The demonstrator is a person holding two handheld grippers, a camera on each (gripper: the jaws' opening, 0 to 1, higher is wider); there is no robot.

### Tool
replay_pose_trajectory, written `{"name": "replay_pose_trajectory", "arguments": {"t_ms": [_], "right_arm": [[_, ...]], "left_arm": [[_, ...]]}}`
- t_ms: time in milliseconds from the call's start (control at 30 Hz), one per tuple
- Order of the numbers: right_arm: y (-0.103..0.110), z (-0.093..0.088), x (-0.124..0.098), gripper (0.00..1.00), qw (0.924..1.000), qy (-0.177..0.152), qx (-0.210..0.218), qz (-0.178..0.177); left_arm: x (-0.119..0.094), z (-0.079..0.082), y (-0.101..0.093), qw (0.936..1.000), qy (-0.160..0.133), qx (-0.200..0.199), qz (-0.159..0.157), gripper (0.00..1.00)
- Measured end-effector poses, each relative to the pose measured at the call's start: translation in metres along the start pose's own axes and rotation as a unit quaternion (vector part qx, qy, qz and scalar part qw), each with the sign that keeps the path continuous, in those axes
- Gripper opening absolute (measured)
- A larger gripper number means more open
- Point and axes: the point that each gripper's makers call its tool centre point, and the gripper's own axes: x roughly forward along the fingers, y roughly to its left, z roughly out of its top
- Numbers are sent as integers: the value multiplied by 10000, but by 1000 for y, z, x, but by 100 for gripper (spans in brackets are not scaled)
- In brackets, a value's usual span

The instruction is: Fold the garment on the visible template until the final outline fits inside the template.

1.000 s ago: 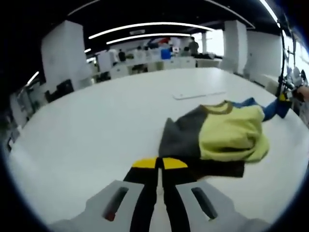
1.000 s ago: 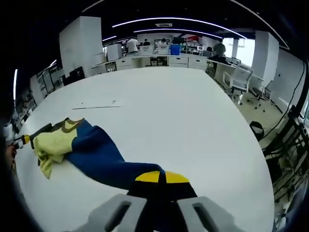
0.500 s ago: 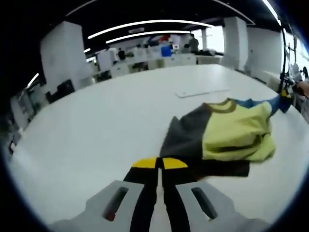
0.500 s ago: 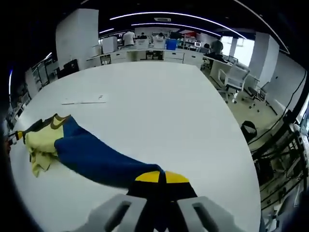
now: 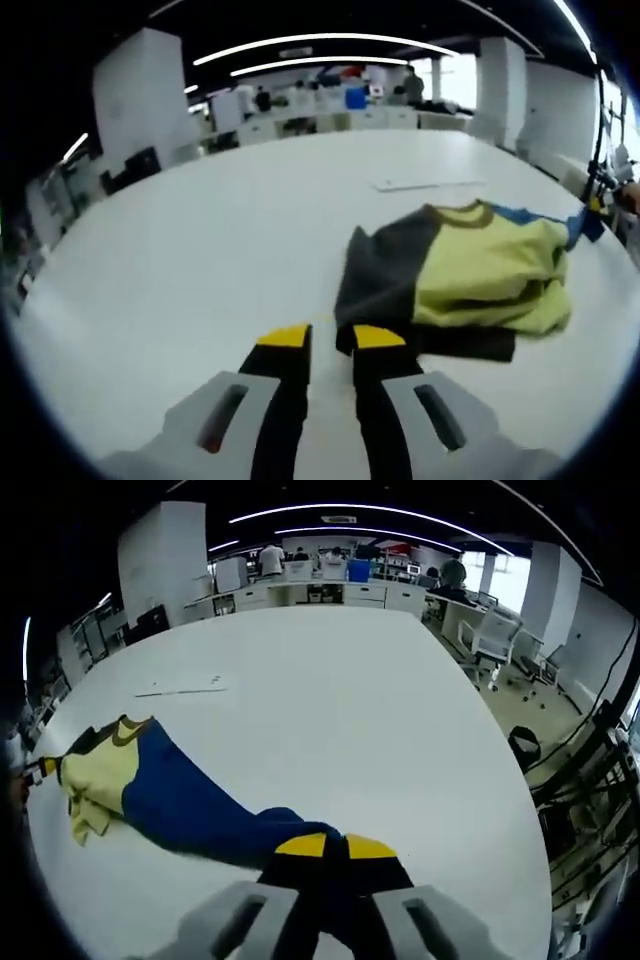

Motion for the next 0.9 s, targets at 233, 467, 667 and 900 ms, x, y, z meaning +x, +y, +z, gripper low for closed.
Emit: {"name": "replay_pose_trajectory", "arguments": {"t_ms": [233, 467, 667, 900], "right_arm": [[15, 5, -11, 22, 9996, -254, -59, 59], [46, 6, -24, 37, 9980, -513, -93, 360], [85, 1, -33, 42, 9939, -542, -603, 742], [127, -5, -39, 45, 9882, -533, -586, 1308]], "left_arm": [[-11, 0, -12, 9999, -136, -1, -41, 31], [-19, 4, -48, 9978, -306, 348, -471, 36], [-20, 0, -80, 9934, -294, 684, -876, 37], [-16, -7, -109, 9899, -236, 686, -1214, 32]]}}
